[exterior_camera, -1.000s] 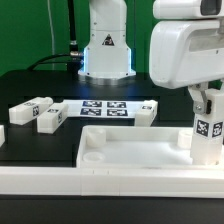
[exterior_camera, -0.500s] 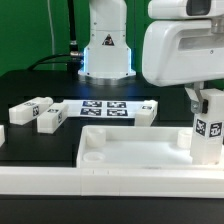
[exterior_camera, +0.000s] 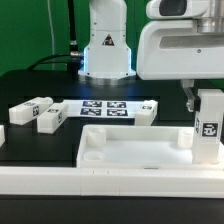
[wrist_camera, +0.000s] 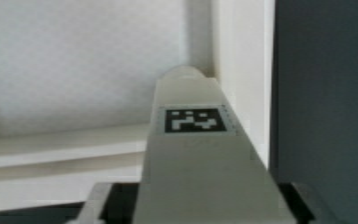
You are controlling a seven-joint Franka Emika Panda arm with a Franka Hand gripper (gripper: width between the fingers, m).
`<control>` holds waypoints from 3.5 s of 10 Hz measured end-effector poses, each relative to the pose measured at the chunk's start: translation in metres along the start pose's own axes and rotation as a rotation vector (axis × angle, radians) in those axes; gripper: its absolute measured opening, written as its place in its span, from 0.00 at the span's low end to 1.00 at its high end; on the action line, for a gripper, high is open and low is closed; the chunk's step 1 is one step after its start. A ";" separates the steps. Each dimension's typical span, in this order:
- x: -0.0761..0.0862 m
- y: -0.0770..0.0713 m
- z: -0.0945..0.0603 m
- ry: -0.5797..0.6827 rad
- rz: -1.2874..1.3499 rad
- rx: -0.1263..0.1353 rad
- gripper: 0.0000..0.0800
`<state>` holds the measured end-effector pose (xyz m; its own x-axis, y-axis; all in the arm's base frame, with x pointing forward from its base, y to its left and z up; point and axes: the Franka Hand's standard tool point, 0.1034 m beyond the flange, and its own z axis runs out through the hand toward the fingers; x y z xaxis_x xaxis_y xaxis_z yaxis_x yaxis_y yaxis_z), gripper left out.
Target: Assemble desk
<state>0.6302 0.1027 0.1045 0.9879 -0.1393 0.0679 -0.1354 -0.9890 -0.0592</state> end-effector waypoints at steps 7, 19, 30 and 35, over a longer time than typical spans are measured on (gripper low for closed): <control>0.005 0.025 -0.001 0.015 0.486 -0.040 0.37; -0.038 0.027 -0.041 -0.028 0.371 -0.022 0.81; -0.091 0.055 -0.023 -0.012 0.287 -0.010 0.81; -0.096 0.059 -0.015 0.013 0.270 -0.008 0.81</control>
Offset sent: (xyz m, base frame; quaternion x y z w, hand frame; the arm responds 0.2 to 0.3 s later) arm -0.0124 0.0032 -0.0111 0.0126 -0.0250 0.3329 0.9426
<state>0.5262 0.0565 0.1098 0.9149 -0.3985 0.0637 -0.3943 -0.9164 -0.0694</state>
